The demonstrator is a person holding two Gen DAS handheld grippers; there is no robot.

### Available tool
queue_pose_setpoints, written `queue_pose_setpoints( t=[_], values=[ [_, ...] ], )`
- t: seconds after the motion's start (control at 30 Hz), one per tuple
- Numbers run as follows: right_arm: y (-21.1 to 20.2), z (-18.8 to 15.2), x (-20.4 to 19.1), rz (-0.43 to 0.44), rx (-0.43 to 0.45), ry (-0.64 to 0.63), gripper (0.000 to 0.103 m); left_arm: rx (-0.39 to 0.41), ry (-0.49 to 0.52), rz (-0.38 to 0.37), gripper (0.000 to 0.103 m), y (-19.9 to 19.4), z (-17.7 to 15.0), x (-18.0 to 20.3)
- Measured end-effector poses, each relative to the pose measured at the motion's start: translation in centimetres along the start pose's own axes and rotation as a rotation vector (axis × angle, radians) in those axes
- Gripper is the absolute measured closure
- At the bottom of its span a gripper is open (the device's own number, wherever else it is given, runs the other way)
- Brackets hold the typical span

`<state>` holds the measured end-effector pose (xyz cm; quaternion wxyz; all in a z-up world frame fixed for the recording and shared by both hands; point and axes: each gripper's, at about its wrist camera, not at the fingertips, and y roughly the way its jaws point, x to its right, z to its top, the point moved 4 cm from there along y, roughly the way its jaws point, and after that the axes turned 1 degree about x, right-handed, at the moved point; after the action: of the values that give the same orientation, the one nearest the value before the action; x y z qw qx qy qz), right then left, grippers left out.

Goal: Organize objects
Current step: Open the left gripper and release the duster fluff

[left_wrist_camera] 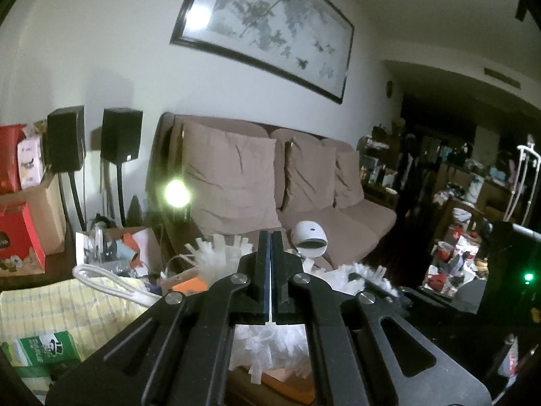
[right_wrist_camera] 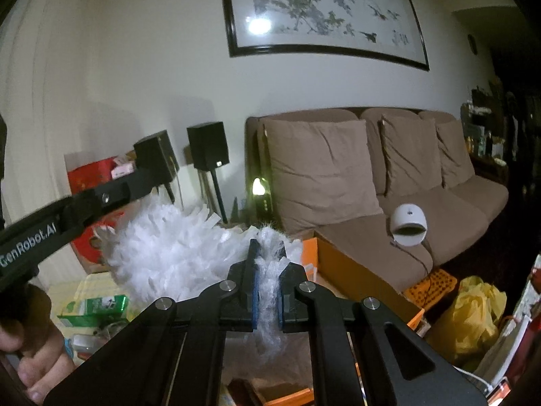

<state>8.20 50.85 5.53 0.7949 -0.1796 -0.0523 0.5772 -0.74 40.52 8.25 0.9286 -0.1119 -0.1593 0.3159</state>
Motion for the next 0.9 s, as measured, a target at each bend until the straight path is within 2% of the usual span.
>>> queue_pose_setpoints(
  t=[0.53,0.9],
  values=[
    [1.7,-1.0,0.5,-0.005,-0.045,-0.004,0.097,0.009,-0.027,0.006,0.103,0.6,0.3,-1.6],
    [1.9,-0.9,0.5,-0.006,-0.054,-0.004,0.097,0.039,0.018,0.02,0.103,0.7,1.4,-0.6]
  ],
)
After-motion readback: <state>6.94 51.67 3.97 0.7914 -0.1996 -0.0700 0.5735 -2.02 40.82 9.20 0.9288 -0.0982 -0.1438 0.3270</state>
